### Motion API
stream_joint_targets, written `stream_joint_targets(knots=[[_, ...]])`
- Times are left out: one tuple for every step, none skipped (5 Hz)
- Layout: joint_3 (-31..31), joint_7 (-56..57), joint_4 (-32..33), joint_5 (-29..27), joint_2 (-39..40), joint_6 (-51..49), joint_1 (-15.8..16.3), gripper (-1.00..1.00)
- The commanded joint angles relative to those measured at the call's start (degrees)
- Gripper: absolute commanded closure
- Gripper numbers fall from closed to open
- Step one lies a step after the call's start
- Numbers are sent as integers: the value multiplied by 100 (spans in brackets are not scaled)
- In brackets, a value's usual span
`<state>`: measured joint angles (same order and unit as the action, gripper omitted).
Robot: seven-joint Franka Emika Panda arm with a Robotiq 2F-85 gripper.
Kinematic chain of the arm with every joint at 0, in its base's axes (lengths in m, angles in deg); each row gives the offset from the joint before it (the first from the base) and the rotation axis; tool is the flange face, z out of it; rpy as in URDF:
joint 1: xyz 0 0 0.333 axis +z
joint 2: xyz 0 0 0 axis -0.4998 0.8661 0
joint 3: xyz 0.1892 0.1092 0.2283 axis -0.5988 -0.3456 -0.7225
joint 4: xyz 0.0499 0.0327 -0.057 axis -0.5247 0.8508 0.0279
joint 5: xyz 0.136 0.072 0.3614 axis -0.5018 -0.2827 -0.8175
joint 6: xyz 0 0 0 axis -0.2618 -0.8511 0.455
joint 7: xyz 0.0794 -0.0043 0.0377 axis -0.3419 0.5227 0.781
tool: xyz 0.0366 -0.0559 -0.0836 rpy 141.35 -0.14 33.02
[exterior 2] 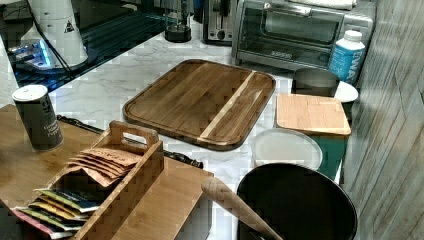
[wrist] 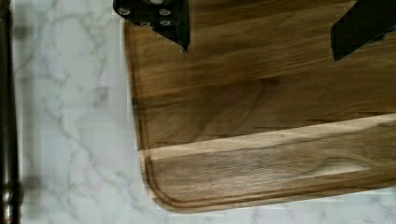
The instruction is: Open the drawer.
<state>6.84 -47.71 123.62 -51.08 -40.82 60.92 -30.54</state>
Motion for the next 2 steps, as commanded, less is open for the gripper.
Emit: stream_joint_targets(knots=[[819, 996, -65, 327, 119, 1004, -669, -100], [893, 1387, 187, 376, 178, 1606, -751, -100]])
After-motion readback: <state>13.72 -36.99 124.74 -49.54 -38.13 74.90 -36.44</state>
